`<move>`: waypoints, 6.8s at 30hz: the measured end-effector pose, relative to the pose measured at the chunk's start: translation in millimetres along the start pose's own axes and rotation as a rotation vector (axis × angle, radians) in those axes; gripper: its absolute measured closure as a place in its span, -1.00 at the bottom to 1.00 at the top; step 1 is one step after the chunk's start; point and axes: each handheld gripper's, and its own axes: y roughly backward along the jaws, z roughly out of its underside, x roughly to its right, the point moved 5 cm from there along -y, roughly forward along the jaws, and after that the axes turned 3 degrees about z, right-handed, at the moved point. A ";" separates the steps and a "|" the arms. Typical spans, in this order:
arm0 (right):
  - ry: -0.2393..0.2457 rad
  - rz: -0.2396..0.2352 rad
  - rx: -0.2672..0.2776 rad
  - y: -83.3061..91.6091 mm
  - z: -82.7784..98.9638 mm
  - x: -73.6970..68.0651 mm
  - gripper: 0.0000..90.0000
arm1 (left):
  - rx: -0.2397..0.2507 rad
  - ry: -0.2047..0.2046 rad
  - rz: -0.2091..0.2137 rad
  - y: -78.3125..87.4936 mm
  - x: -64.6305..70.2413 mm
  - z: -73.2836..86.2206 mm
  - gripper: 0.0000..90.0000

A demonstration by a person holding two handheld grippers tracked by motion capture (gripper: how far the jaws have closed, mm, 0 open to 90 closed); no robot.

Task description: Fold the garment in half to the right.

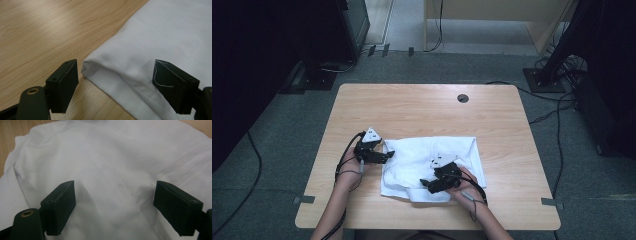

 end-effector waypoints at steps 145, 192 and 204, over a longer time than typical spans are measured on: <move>-0.038 0.049 0.010 -52.5 -43.4 -58.8 -0.19 | 0.003 0.010 0.018 -25.8 -20.4 -13.8 -0.54; 0.004 0.069 -0.044 -67.1 -57.4 -83.3 0.41 | 0.042 0.045 0.097 -18.5 -20.1 -10.5 0.57; 0.009 0.017 -0.030 -60.2 -60.8 -69.6 0.89 | 0.015 0.031 0.137 -15.7 -15.7 -23.0 0.88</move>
